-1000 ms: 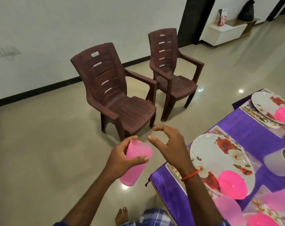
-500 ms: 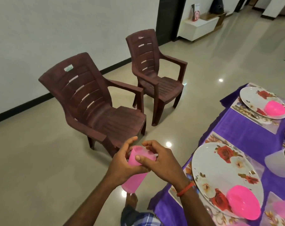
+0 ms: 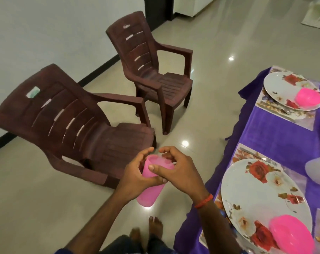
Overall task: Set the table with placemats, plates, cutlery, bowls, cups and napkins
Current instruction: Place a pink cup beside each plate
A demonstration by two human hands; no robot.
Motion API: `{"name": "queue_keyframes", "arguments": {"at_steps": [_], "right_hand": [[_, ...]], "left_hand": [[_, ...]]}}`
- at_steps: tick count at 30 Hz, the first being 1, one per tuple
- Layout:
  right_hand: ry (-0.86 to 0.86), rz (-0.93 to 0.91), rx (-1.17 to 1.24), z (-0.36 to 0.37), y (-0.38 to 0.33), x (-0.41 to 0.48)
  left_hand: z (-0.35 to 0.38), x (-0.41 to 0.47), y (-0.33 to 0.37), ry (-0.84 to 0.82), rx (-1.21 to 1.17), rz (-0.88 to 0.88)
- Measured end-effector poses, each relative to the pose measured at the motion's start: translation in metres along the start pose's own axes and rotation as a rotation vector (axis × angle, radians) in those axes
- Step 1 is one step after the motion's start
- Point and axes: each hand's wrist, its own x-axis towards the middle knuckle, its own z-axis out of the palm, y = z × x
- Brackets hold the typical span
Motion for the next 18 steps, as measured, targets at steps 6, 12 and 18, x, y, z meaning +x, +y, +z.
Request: {"name": "queue_keyframes", "arguments": {"at_steps": [6,12,18], "right_hand": [[0.116,0.045,0.012,-0.003,0.000,0.024],[0.260,0.063,0.032,-0.013,-0.011,0.039],[0.444,0.038,-0.004,-0.035,-0.019,0.054]], "left_hand": [[-0.008,0.039,0.006,-0.113,0.025,-0.036],[-0.024,0.088,0.021,-0.266,0.088,0.040],[-0.014,0.126,0.048,-0.389,0.077,0.156]]}}
